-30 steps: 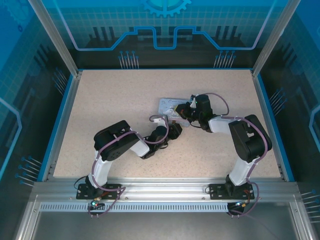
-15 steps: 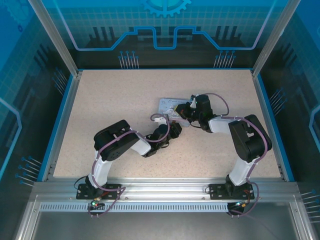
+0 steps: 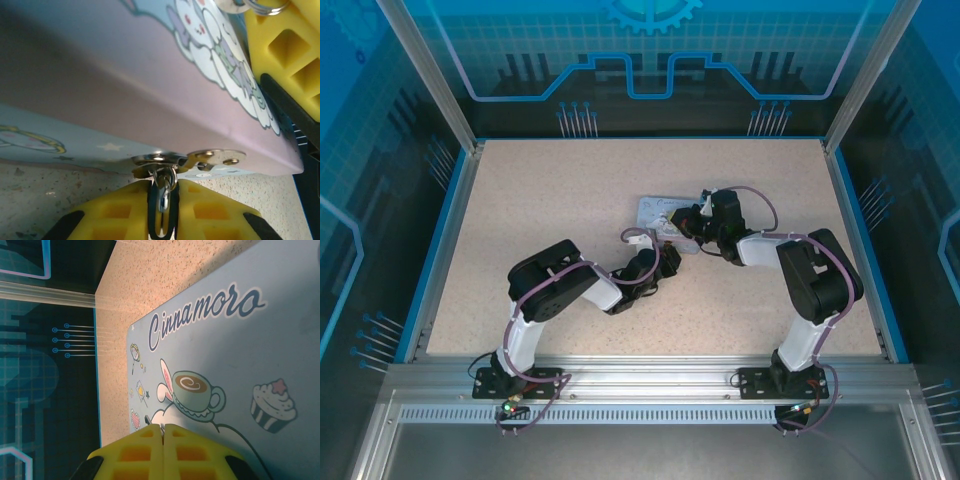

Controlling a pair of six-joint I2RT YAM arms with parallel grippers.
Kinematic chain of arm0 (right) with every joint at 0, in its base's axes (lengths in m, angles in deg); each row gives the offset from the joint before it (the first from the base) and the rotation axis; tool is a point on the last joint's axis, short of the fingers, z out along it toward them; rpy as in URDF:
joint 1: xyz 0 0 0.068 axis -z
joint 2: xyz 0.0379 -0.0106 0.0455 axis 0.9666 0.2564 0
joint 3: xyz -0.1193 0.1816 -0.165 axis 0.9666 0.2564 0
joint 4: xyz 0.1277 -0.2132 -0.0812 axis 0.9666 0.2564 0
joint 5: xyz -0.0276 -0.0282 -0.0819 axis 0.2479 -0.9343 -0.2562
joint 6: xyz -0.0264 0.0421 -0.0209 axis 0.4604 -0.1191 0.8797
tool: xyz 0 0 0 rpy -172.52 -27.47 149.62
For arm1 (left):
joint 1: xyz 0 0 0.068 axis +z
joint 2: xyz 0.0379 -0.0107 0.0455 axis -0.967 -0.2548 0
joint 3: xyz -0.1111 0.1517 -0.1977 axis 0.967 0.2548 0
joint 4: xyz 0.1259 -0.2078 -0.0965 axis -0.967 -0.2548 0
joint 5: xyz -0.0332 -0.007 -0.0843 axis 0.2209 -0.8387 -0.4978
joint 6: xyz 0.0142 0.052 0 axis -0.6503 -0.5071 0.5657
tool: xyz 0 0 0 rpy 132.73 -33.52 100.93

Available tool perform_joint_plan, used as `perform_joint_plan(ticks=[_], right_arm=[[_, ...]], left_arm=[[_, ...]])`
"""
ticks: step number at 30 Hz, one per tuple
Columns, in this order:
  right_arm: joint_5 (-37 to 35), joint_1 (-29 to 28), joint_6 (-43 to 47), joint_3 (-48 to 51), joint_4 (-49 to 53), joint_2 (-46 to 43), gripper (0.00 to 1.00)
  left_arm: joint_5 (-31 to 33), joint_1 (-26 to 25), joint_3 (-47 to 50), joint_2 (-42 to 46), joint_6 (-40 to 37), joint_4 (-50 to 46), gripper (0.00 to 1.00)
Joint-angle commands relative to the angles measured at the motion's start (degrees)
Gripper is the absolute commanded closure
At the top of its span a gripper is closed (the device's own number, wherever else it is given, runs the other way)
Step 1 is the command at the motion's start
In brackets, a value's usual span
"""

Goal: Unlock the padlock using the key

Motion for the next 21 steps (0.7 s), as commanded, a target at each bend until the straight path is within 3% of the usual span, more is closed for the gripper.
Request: perform_joint_plan(ticks=[1,11,21], right_arm=[[-0.12,-0.54,-0.41,1.17,0.28,1.94,1.0],[0.83,0.2,-0.58,1.13,0.14,1.14,1.0],[4.1,3.69,1.6,-2.34,6.08,-6.29,1.0]], left_arm=[[-1.29,-0.69,1.38,-2.25,0.47,-6.36,0.87],[-3.27,-0.53,1.96,-1.2,0.27,-5.61,1.0],[-17.01,2.26,3.18,3.04,4.17,-7.94,1.0]])
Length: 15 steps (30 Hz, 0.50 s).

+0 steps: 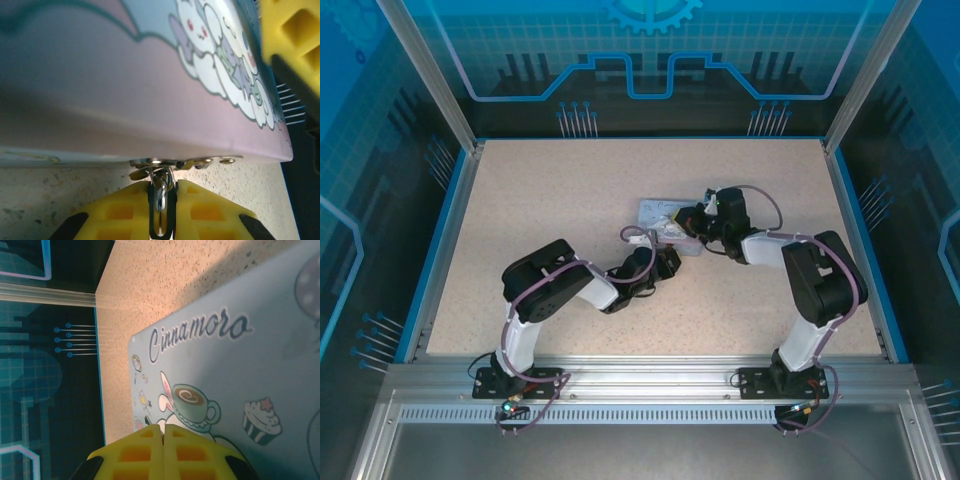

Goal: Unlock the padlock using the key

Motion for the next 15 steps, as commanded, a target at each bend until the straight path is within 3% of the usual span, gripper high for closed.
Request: perform_joint_plan(ticks=[1,8,15], right_arm=[[1.89,1.65,1.59,-2.15,3.13,-4.94,1.0],[4.78,2.62,3.19,2.55,6.42,-14.72,1.0],[6.56,3.0,3.38,13.21,8.83,-26.9,1.0]], left_arm=[[-9.59,1.03,1.75,0.86,3.43,-6.49,1.0],[-15.89,2.73,1.89,4.84,2.97,-10.15,1.0],[-21.11,4.88,2.24,9.09,2.74,-11.76,1.0]])
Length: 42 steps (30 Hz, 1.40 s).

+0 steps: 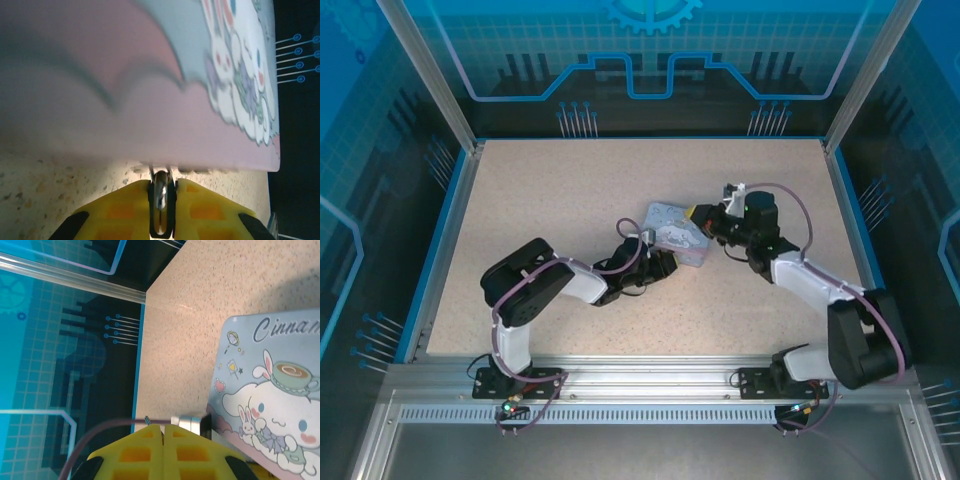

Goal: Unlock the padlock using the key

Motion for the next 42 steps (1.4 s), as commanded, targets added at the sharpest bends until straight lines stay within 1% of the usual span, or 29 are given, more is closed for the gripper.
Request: perform_joint_plan(ticks=[1,8,12,15,18,24,27,35,38,42], right_arm=[[2.29,0.82,1.12,5.41,3.64,-5.34,1.0],[4.0,1.32,1.36,15.66,5.51,-16.6,1.0],[4.92,1.23,-0.9,20.82,3.75,-19.85,1.0],[3.97,0.86,-2.29,24.47,3.05,-22.3,1.0],[2.65,0.53,-3.71,27.17,1.75,-23.73,1.0],[1.28,-0.61,-6.43,28.66,-2.79,-22.14,1.0],[1.28,-0.93,-8.03,28.34,-6.21,-19.53,1.0],[-0.39,-2.08,-15.34,26.92,-17.03,-11.35,1.0],[-2.54,-3.68,-17.75,26.03,-17.34,-10.77,1.0],[-7.26,-6.4,-19.94,25.88,-16.39,-12.15,1.0]], left_arm=[[-6.19,1.19,0.81,3.11,1.59,-2.27,1.0],[-10.76,3.38,0.28,5.58,2.38,-4.43,1.0],[-13.24,4.38,0.08,6.7,3.87,-3.52,1.0],[-14.42,4.77,-0.04,7.08,5.32,-2.37,1.0],[-14.87,5.15,0.36,6.55,8.2,0.94,1.0],[-14.11,5.43,1.99,4.3,15.05,10.86,1.0],[-13.46,5.45,2.26,4.23,16.86,11.86,1.0],[-10.39,5.59,4.64,6.91,18.66,11.99,1.0],[-9.15,5.52,5.7,8.19,19.43,12.07,1.0],[-7.47,5.55,6.92,9.85,20.74,12.31,1.0]])
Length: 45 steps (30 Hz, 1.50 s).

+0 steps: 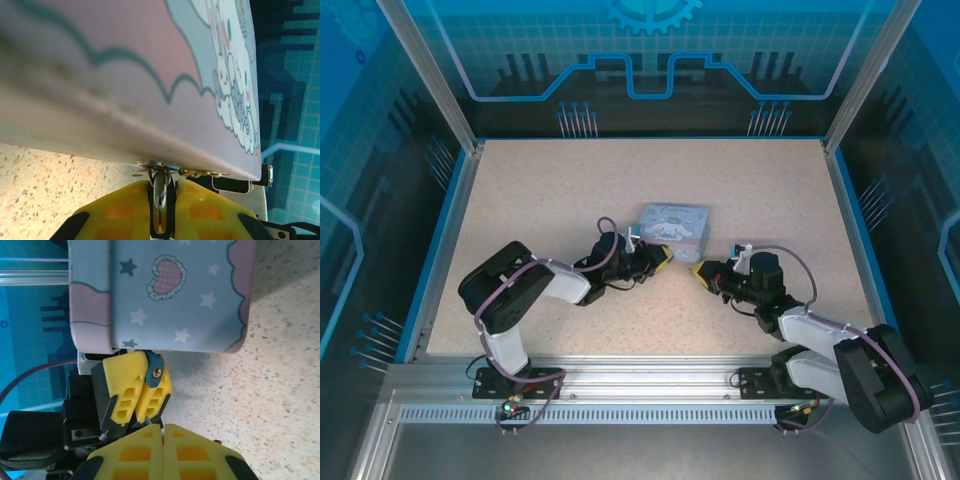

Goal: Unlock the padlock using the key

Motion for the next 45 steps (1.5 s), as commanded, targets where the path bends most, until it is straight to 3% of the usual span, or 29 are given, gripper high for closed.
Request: perform_joint_plan(ticks=[1,8,22,45], right_arm=[[-5.17,-2.4,-3.05,-1.15,-1.32,-1.7,1.0],[-9.96,-5.18,-4.79,-1.06,0.31,-3.41,1.0],[-12.14,-8.18,-7.03,-4.33,-2.32,2.4,1.0],[-18.23,-10.9,-10.3,-7.56,-3.01,5.26,1.0]], left_arm=[[2.66,0.51,0.95,3.33,2.52,4.36,1.0],[4.05,0.53,1.91,3.64,5.94,7.64,1.0],[4.75,0.56,2.72,0.74,11.28,15.09,1.0],[5.03,0.48,4.23,0.92,12.26,17.16,1.0]])
